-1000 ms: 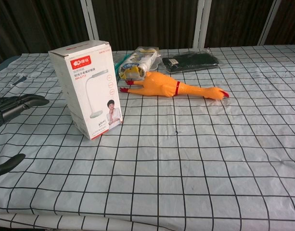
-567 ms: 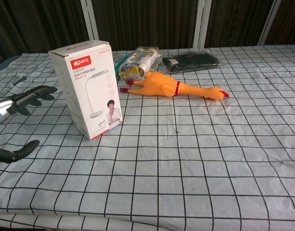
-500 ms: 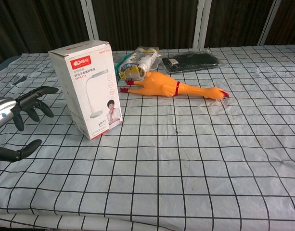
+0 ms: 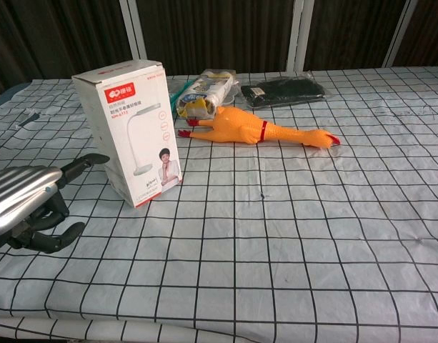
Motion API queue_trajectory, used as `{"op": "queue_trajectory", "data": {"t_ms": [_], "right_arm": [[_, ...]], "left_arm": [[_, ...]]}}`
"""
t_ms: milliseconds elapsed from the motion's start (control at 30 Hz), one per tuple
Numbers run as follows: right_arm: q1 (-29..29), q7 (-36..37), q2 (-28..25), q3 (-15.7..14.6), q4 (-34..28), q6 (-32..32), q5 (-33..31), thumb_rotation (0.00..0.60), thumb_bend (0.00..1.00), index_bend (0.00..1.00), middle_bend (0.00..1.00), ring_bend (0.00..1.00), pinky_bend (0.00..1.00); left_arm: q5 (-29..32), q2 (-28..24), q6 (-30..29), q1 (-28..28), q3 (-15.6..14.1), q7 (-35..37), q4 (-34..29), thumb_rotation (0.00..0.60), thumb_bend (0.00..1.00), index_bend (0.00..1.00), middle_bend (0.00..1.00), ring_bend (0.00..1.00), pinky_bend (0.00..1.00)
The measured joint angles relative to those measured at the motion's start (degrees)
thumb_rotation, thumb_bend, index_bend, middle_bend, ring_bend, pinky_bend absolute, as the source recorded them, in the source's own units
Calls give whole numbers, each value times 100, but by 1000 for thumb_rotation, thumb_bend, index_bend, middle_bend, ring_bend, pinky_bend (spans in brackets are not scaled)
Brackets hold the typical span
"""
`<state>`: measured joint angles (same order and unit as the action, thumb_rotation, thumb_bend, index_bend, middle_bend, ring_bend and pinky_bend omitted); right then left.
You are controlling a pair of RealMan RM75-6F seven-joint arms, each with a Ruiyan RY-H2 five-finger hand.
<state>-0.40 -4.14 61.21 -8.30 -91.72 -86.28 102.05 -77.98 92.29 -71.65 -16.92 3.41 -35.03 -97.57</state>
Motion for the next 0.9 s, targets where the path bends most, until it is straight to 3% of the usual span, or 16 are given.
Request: {"op": "queue_trajectory", "data": {"t_ms": [233,267,333,367,400,433,467,500,633,800,900], "right_arm": [[12,-87,32,13,-20,62,-32,600,359,0,0,0,0],[11,-83,30,16,-24,60,-39,600,359,0,0,0,0],[5,-70,24,23,-24,41,-46,600,359,0,0,0,0],[-1,-66,23,30,-19,26,-54,600,359,0,0,0,0],[-4,-67,24,33,-17,25,-65,600,359,0,0,0,0],[-5,-71,27,37,-17,31,-76,600,360,0,0,0,0],[-5,-86,33,41,-19,39,-83,600,360,0,0,0,0],[-4,-105,39,42,-23,50,-87,600,360,0,0,0,0],[-2,-172,58,33,-50,82,-78,600,360,0,0,0,0],[0,-200,83,71,-56,94,-138,600,359,0,0,0,0],[21,-227,93,90,-69,151,-185,600,359,0,0,0,0]], "left_arm": [[-101,-147,-129,27,-102,46,-130,600,435,9,993,1000,1000],[-165,-185,-165,40,-130,87,-141,600,432,3,944,993,1000],[-399,-325,-288,91,-234,236,-142,600,424,0,633,791,924],[-532,-419,-350,121,-302,332,-136,600,420,0,367,521,745],[-675,-539,-403,153,-385,437,-128,600,416,0,157,244,468],[-873,-737,-464,194,-514,590,-116,600,415,0,59,84,243],[-1029,-909,-510,225,-623,726,-103,600,412,0,7,4,70],[-1188,-1089,-560,256,-731,889,-84,600,409,0,0,0,1],[-1776,-1721,-937,463,-1214,1896,234,600,385,0,0,0,0],[-2256,-1931,-1607,837,-1610,3096,1167,600,373,0,0,0,0],[-2526,-1953,-1983,1025,-1710,3340,1573,600,373,0,0,0,0]]}}
